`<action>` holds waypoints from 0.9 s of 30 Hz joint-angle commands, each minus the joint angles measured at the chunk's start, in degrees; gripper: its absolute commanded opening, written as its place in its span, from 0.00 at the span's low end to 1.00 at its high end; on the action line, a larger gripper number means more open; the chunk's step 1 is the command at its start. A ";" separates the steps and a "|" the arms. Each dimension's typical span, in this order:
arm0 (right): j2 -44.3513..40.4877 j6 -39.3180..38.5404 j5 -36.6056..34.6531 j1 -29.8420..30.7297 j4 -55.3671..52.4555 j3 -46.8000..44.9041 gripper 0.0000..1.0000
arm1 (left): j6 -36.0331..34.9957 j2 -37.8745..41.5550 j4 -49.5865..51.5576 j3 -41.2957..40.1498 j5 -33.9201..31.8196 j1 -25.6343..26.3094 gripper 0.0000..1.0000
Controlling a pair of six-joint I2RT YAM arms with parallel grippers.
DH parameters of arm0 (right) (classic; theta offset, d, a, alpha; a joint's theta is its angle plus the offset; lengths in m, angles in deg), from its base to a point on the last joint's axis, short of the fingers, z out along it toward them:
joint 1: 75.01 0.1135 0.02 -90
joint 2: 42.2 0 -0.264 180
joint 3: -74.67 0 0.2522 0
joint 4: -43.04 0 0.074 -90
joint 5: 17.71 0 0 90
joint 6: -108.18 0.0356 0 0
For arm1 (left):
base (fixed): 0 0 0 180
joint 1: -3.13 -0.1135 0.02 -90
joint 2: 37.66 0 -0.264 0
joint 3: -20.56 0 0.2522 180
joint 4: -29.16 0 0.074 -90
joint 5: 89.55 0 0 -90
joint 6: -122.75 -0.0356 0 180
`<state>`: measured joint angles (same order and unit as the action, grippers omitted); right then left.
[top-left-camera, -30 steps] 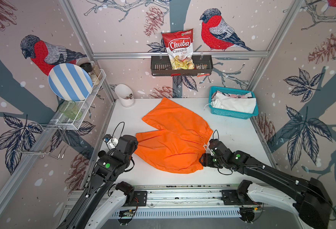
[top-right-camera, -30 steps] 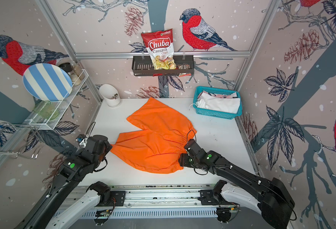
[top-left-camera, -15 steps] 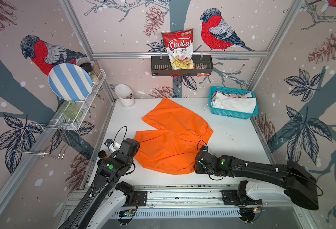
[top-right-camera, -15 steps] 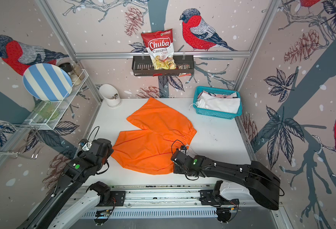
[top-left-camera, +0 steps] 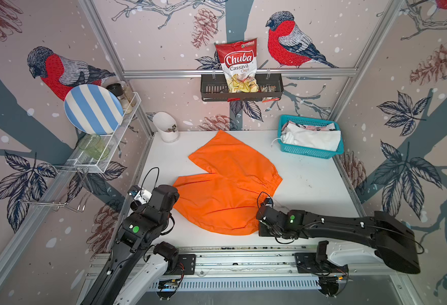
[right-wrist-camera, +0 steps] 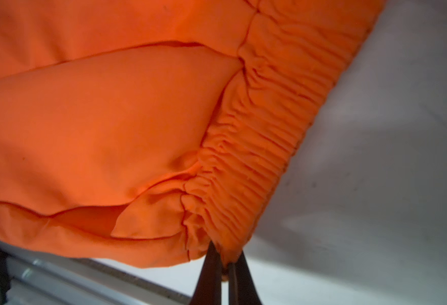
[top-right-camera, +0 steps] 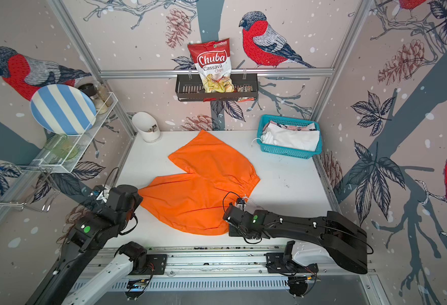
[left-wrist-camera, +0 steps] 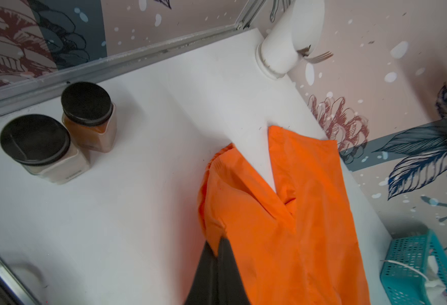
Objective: Roll up the shorts
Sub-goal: Fold the shorts at the center of the board.
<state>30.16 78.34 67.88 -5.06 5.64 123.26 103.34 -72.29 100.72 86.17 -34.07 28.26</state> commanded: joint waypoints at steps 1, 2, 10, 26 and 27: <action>-0.29 0.49 3.19 2.90 -3.22 3.64 0.00 | -2.64 -0.51 3.35 4.86 -8.12 -0.14 0.00; -0.33 -0.04 3.24 3.23 -3.75 5.02 0.00 | -4.56 -1.26 2.64 6.68 -9.85 -0.16 0.00; -7.06 -8.55 11.25 -13.55 3.51 5.93 0.00 | -18.84 -18.19 -16.10 13.22 -10.92 -0.23 0.00; 13.84 -23.09 26.07 -61.20 18.29 10.39 0.00 | -29.27 -73.18 -29.62 52.86 -0.44 -2.93 0.00; 15.51 -23.09 25.54 -62.48 19.39 10.02 0.00 | -30.61 -78.45 -28.81 58.03 1.80 -3.28 0.00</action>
<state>42.96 57.29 93.45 -65.27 21.12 133.31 75.39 -143.04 71.10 136.86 -37.05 26.03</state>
